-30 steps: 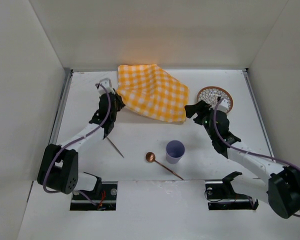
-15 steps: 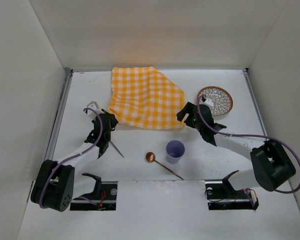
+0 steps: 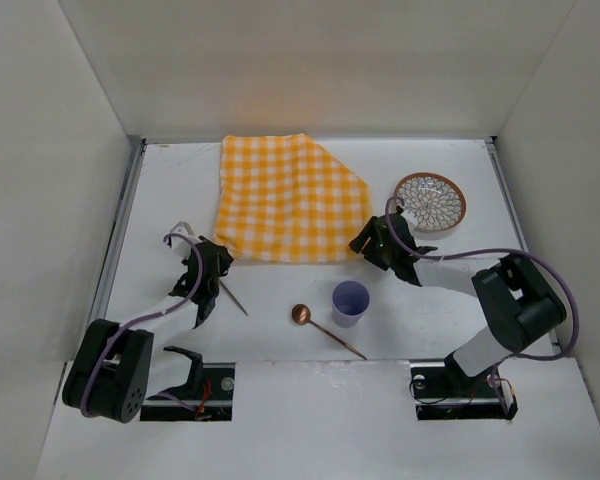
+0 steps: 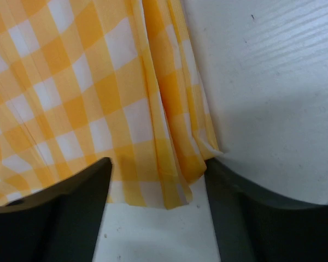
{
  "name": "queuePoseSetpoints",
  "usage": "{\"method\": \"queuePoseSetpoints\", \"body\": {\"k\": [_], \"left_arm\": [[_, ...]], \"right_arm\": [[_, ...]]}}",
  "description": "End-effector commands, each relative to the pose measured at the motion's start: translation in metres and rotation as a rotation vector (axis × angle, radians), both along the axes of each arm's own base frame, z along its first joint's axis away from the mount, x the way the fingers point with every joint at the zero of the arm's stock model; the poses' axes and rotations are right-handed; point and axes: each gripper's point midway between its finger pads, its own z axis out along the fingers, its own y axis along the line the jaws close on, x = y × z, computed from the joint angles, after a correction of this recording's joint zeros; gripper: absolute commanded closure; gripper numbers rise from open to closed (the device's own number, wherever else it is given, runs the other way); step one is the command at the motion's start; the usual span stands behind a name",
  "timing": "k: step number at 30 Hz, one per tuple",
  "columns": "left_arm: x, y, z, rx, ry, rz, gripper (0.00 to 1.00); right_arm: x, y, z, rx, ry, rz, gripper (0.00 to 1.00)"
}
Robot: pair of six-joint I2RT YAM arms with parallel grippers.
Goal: Set the dinner table for one person
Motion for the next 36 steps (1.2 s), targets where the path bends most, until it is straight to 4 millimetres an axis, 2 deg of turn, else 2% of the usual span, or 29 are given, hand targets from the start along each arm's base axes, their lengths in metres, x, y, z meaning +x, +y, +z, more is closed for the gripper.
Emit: {"method": "queuePoseSetpoints", "body": {"k": [1, 4, 7, 10, 13, 15, 17, 20, 22, 23, 26, 28, 30, 36], "left_arm": [[0.004, 0.002, 0.006, -0.035, -0.049, 0.023, 0.85], [0.003, 0.006, 0.001, -0.033, -0.036, 0.033, 0.85], [0.004, 0.007, 0.002, -0.039, -0.037, 0.040, 0.85], [0.010, 0.000, 0.012, -0.067, -0.060, 0.028, 0.85], [0.017, -0.011, 0.032, -0.104, -0.106, 0.004, 0.85], [0.018, -0.023, 0.048, -0.123, -0.136, -0.025, 0.85], [0.013, -0.033, 0.058, -0.133, -0.157, -0.053, 0.84], [0.001, -0.046, 0.067, -0.147, -0.190, -0.099, 0.78], [-0.007, -0.047, 0.084, -0.152, -0.249, -0.120, 0.72], [-0.010, -0.045, 0.092, -0.154, -0.275, -0.121, 0.69], [-0.016, -0.023, 0.115, -0.130, -0.337, -0.053, 0.57], [-0.016, -0.008, 0.109, -0.082, -0.295, 0.012, 0.53], [-0.011, -0.007, 0.092, -0.052, -0.210, 0.024, 0.51], [0.027, -0.064, 0.045, -0.034, 0.009, -0.191, 0.47]], "right_arm": [[0.009, 0.006, -0.002, 0.066, 0.028, -0.024, 0.34], [0.022, -0.004, 0.008, 0.099, -0.024, -0.076, 0.63], [0.042, -0.018, 0.039, 0.103, -0.138, -0.114, 0.78], [0.058, -0.026, 0.078, 0.090, -0.252, -0.117, 0.84], [0.069, -0.036, 0.120, 0.058, -0.370, -0.128, 0.86], [0.072, -0.049, 0.137, 0.023, -0.412, -0.159, 0.86], [0.074, -0.063, 0.144, 0.003, -0.431, -0.188, 0.86], [0.078, -0.081, 0.133, 0.002, -0.400, -0.220, 0.87], [0.079, -0.085, 0.122, 0.014, -0.367, -0.221, 0.87], [0.080, -0.088, 0.114, 0.022, -0.347, -0.225, 0.87], [0.081, -0.085, 0.099, 0.053, -0.303, -0.216, 0.88], [0.079, -0.081, 0.094, 0.063, -0.290, -0.207, 0.88], [0.079, -0.083, 0.088, 0.054, -0.278, -0.213, 0.88], [0.073, -0.082, 0.077, 0.046, -0.252, -0.209, 0.87]]}}
